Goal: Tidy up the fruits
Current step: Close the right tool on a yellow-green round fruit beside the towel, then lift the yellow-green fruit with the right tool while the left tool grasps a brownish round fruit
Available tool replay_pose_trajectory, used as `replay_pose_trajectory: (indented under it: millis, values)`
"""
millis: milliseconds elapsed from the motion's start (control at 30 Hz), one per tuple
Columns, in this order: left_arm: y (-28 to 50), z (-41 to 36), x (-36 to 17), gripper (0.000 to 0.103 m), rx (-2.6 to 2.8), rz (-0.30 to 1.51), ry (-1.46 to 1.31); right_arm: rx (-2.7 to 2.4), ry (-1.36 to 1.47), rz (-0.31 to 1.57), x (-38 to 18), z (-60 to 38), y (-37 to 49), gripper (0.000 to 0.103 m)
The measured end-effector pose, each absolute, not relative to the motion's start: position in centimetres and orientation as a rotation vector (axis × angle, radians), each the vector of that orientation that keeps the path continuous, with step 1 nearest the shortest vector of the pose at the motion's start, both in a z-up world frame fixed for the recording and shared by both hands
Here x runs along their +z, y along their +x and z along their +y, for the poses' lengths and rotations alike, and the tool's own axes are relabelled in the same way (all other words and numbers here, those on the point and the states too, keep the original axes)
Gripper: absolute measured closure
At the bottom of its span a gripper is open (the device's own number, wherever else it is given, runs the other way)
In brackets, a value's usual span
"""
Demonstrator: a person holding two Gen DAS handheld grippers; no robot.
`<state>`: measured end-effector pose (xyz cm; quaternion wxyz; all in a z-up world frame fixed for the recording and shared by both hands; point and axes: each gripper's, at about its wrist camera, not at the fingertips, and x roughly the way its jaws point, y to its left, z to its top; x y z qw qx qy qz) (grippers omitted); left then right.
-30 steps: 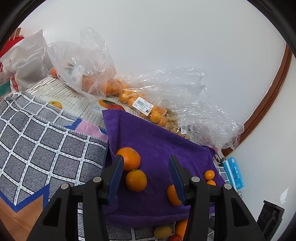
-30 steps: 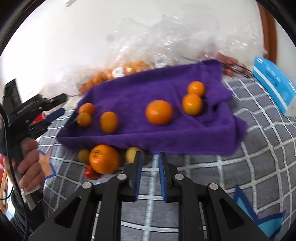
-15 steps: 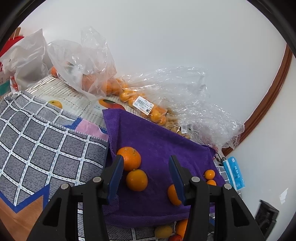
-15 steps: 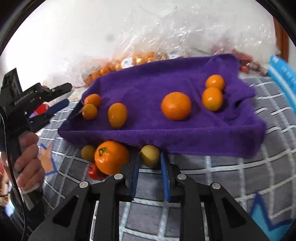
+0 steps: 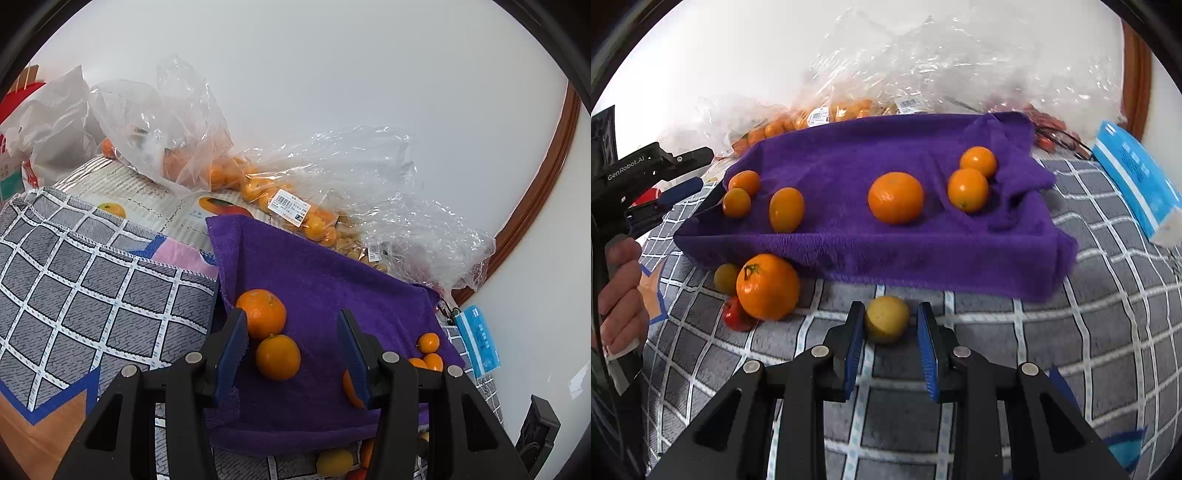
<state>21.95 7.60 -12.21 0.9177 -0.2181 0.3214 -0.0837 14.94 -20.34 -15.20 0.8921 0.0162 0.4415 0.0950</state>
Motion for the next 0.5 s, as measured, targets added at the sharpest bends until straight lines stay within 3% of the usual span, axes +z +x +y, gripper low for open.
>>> replay_pose_trajectory:
  millis: [500]
  values:
    - [20.0, 4.3, -10.0, 0.055, -0.233, 0.62, -0.286, 0.155, 0.135, 0.811, -13.7, -23.0, 13.7, 0.078]
